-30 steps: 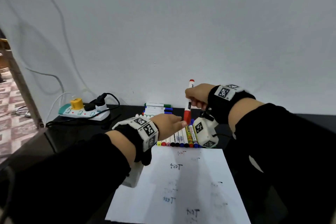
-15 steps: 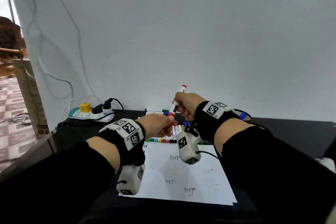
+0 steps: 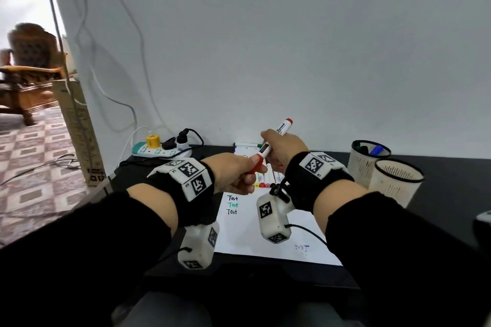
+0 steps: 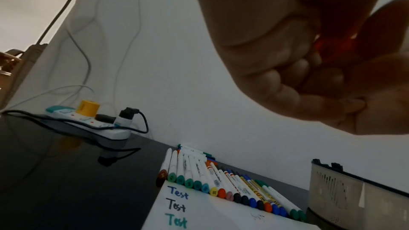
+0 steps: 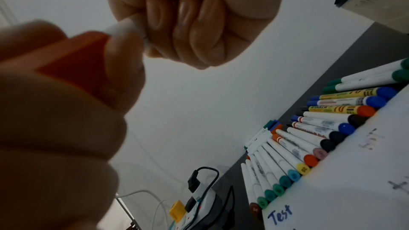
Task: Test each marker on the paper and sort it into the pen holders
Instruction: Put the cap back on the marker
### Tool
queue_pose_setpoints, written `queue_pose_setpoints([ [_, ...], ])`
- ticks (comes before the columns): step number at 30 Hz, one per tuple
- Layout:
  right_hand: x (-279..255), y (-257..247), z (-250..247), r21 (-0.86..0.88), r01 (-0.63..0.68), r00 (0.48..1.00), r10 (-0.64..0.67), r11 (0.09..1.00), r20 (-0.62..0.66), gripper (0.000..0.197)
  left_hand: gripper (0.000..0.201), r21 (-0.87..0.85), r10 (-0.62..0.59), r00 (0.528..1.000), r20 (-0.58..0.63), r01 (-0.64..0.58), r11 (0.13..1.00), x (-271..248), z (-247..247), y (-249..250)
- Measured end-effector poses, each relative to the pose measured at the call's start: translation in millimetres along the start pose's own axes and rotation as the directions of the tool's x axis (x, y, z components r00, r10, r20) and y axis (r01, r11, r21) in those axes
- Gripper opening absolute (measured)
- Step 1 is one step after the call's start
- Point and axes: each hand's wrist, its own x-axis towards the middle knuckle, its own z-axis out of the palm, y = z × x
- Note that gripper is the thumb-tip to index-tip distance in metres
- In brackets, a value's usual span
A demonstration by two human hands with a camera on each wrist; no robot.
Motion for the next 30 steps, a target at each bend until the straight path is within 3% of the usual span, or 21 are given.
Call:
queue_pose_setpoints([
  [6,-2,-9,14,-0.086,-0.013,0.995,0.004,0.996,-0.099,0.031,0.033,0.236,0.038,0.993,-0.114,-0.01,0.972,-1,-2,7],
  [9,-1,-13,20,-0.09,-0.036,0.992,0.025,0.995,-0.122,0.028,0.032,0.398,0.053,0.986,-0.157,0.014,0.917,-1,-8,8],
  [11,-2,-14,24,-0.093,-0.056,0.99,0.043,0.994,-0.138,0.026,0.03,0.583,0.07,0.979,-0.191,0.055,0.811,-3,-10,9],
  [14,-4,-12,27,-0.1,-0.098,0.986,0.083,0.99,-0.144,0.025,0.03,0.82,0.145,0.963,-0.226,0.108,0.562,-10,-10,11],
  [16,-6,-12,27,-0.112,-0.113,0.987,0.098,0.987,-0.127,0.025,0.031,0.861,0.175,0.958,-0.226,0.112,0.495,-12,-10,9],
  [18,-7,-13,26,-0.105,-0.103,0.99,0.092,0.989,-0.107,0.026,0.032,0.846,0.185,0.959,-0.214,0.087,0.526,-11,-11,7],
  [20,-7,-14,25,-0.09,-0.065,0.994,0.057,0.994,-0.092,0.026,0.031,0.718,0.143,0.971,-0.19,0.038,0.695,-8,-13,5],
  [22,-7,-13,23,-0.087,-0.036,0.996,0.029,0.996,-0.088,0.027,0.031,0.485,0.105,0.982,-0.155,-0.017,0.874,-6,-12,5],
  [24,-7,-12,22,-0.084,-0.029,0.996,0.022,0.996,-0.082,0.028,0.033,0.307,0.069,0.989,-0.133,-0.025,0.952,-8,-9,6],
  [25,-7,-11,22,-0.085,-0.028,0.997,0.021,0.996,-0.078,0.028,0.034,0.296,0.057,0.991,-0.119,-0.019,0.955,-10,-7,6],
  [27,-5,-10,20,-0.096,-0.038,0.996,0.03,0.995,-0.081,0.029,0.035,0.434,0.045,0.993,-0.105,0.005,0.901,-12,-3,8],
  [30,-4,-10,20,-0.103,-0.086,0.991,0.075,0.991,-0.108,0.026,0.036,0.741,0.07,0.986,-0.148,0.064,0.669,-12,-1,14],
])
